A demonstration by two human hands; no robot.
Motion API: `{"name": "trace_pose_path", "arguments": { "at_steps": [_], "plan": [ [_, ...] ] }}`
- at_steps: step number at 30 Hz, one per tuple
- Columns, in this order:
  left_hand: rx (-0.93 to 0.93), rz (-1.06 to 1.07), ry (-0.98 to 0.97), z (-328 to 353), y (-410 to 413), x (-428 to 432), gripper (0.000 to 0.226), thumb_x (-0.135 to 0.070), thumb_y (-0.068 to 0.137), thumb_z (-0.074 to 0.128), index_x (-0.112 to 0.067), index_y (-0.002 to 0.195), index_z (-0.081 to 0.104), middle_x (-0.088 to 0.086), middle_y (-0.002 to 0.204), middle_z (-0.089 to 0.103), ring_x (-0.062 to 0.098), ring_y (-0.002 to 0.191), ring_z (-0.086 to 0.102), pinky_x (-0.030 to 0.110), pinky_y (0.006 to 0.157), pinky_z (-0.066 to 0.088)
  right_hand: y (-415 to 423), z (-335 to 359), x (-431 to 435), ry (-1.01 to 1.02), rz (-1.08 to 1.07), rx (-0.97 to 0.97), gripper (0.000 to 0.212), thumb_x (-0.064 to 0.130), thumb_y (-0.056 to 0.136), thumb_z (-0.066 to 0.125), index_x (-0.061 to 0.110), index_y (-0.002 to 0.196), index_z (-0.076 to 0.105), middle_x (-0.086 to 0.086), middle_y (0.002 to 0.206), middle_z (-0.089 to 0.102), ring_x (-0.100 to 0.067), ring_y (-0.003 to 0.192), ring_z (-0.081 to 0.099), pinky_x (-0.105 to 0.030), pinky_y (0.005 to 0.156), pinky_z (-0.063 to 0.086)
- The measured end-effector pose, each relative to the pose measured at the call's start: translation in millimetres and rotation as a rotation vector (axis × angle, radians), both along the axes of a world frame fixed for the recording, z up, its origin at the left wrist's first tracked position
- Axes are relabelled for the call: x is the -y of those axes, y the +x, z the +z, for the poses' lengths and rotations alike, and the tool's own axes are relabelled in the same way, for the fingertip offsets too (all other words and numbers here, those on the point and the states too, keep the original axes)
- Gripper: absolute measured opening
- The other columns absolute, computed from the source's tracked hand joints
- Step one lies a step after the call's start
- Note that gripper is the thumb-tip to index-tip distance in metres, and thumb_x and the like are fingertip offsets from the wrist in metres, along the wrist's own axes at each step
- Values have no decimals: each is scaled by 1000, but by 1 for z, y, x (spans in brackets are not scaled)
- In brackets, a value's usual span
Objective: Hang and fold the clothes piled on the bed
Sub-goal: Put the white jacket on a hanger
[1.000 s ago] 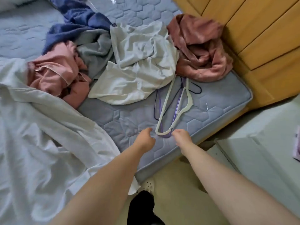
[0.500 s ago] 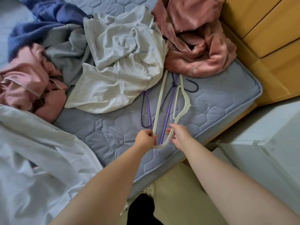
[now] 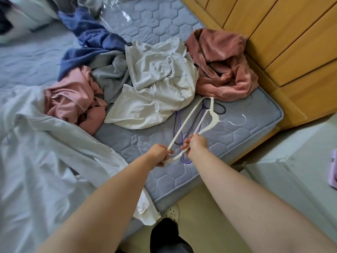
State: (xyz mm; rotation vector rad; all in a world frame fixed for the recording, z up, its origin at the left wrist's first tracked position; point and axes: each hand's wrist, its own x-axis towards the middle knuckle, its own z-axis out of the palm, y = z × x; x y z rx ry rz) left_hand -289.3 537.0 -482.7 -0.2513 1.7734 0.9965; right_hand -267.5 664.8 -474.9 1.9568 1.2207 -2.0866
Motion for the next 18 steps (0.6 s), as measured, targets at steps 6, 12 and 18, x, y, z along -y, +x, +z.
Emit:
{"name": "trace_pose_path", "arguments": {
  "at_steps": [6,12,18],
  "plan": [
    [-97,29,9,28,11,94,26,-11,97,46,-12,72,55,5,58,41,12,40,38,16,38,29,-2,37,97,17,-12,-51,29,17,101,35,6,76,42,-12,47,48,-15,22,39,-25,38,43],
    [-90,167,59,48,15,213,17,-21,97,54,-8,99,65,3,61,44,14,50,41,20,45,34,-9,65,213,140,141,-41,26,16,99,39,1,80,51,-14,53,51,-20,34,42,-26,39,40],
    [-124,301,89,48,20,322,16,-23,93,61,-9,99,66,3,68,61,12,55,57,20,48,47,-26,62,328,362,447,-51,26,23,96,42,14,75,55,-14,85,59,-28,76,58,-38,67,48]
  ]
}}
